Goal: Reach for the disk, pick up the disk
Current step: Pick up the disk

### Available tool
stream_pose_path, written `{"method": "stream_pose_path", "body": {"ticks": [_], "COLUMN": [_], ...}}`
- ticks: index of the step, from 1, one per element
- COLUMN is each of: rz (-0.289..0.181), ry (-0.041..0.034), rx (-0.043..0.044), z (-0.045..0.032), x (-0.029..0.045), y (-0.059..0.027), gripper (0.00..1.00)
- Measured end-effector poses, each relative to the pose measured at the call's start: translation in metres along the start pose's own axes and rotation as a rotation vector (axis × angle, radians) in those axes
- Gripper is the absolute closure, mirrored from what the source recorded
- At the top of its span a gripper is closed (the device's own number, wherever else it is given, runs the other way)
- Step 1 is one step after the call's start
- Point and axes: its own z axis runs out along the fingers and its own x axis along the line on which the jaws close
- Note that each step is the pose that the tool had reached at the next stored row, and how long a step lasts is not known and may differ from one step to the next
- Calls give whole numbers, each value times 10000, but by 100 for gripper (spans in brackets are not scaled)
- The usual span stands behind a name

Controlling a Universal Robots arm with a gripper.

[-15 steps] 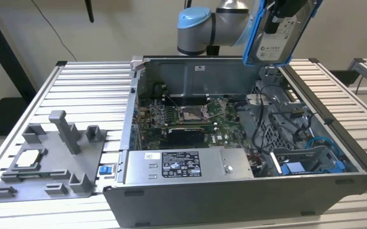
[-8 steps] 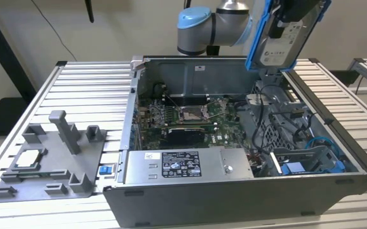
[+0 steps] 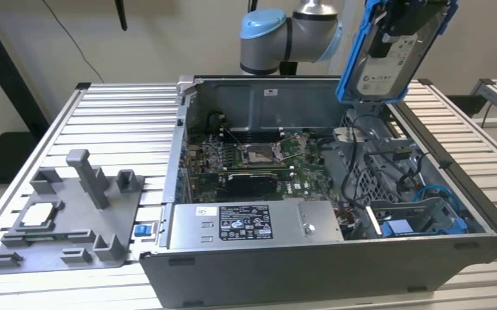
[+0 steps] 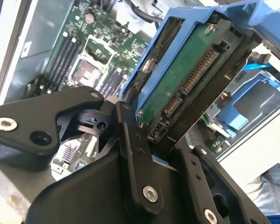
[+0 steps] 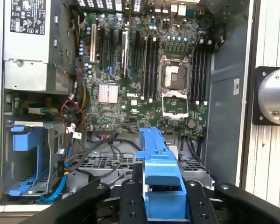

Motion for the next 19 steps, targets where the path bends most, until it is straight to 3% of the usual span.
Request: {"method": "stream_pose_path", "body": {"ticks": [13,19], "rz": [0,0], "ry": [13,14], "rx": [-1,0], "z": [-23,-29], "x": [226,286], "y": [7,8], "gripper": [100,100]}}
